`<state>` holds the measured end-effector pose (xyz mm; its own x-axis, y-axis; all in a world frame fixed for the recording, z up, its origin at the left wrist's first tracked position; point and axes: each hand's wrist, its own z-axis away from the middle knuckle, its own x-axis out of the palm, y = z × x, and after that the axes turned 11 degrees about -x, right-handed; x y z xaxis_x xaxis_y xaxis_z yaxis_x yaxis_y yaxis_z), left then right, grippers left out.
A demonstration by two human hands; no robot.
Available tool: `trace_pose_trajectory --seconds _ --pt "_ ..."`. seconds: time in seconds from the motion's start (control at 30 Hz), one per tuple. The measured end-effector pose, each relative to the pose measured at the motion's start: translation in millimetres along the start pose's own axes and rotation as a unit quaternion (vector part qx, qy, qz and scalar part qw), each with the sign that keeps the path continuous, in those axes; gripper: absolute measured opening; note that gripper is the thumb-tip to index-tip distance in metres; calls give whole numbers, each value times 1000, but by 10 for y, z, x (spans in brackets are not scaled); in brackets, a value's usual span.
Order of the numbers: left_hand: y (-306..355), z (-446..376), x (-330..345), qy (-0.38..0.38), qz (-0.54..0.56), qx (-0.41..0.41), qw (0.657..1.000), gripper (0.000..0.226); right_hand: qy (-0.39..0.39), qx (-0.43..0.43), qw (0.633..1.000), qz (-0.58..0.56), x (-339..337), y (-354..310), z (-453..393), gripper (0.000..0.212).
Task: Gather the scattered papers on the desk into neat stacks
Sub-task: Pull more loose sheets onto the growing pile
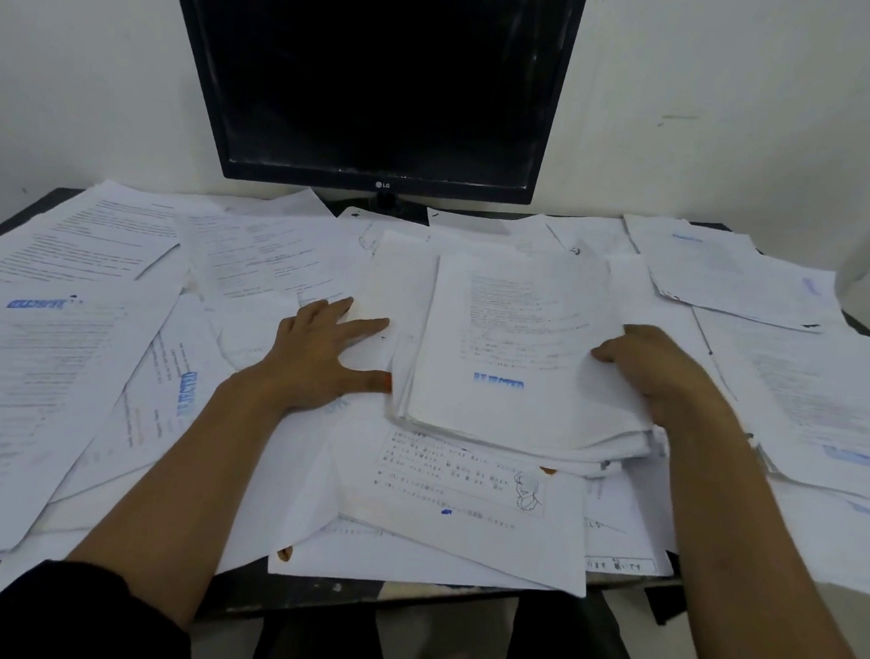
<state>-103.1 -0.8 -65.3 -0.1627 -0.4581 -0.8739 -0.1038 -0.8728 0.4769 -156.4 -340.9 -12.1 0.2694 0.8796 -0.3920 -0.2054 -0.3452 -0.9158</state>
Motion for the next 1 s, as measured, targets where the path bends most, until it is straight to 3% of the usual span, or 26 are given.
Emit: trace_pose_trajectory --seconds 0.13,0.47,0.7,0.83,1.0 --pt "-23 -30 23 26 0 6 1000 79 -1 -46 999 10 221 -27 -8 25" --pt "-6 12 -26 35 35 -2 999 96 -4 -30 993 -110 230 -127 76 21" --pt "-10 38 -129 23 170 0 985 72 -101 -46 987 -117 233 -59 101 35" --pt "68 57 -143 23 294 -12 955 32 -14 -77 991 -105 154 -57 89 24" --pt "38 43 -58 86 204 -2 975 17 91 -52 973 -204 159 10 61 26"
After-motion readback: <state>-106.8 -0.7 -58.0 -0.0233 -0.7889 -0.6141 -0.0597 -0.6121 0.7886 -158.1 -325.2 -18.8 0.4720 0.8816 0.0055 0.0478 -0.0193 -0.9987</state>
